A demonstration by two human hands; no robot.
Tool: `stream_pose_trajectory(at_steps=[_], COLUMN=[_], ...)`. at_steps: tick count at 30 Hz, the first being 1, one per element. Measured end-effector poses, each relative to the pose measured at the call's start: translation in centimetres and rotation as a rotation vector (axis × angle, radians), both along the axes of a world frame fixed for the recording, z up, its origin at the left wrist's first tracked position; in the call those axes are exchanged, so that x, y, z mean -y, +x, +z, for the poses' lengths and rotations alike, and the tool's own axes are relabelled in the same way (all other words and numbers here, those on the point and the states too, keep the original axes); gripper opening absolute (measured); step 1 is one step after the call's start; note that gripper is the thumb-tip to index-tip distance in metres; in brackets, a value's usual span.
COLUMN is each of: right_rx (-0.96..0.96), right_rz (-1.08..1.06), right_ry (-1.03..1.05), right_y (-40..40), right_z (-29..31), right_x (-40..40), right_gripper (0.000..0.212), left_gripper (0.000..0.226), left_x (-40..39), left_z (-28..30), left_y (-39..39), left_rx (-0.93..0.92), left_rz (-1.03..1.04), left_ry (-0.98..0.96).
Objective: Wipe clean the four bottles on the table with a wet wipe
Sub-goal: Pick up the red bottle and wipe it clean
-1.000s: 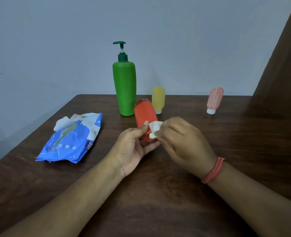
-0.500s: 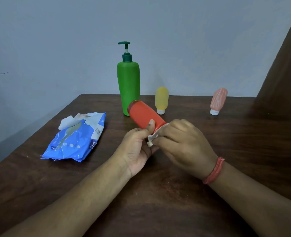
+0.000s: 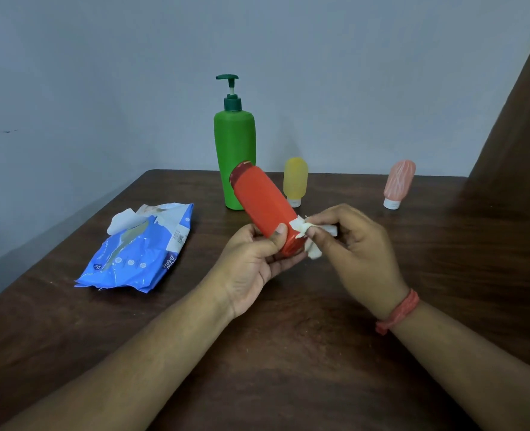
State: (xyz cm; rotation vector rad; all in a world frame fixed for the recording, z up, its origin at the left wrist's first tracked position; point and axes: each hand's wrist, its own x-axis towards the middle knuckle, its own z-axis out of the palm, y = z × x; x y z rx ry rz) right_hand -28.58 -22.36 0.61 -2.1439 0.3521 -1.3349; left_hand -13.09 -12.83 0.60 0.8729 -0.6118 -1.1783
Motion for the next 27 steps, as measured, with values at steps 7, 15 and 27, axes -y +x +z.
stream_pose_trajectory(at_steps=[7,15,27], right_rx=[-0.019,-0.008,0.087], right_rz=[0.187,0.157,0.276], right_ry=[0.366,0.388,0.607], right_y=[-0.2,-0.5,0.3], right_z=[-0.5,-0.5,-0.5], right_x=[0.9,1.1,0.1], right_gripper=[0.013,0.011,0.009], left_gripper=[0.054,0.056,0.069], left_x=[0.0,0.3,0.6], left_z=[-0.6,-1.8,-1.4], left_y=[-0.4,-0.4,1.1], left_rx=[0.194,0.475,0.146], left_rz=[0.048,0.045,0.052], left_ry=[-0.023,0.041,-0.05])
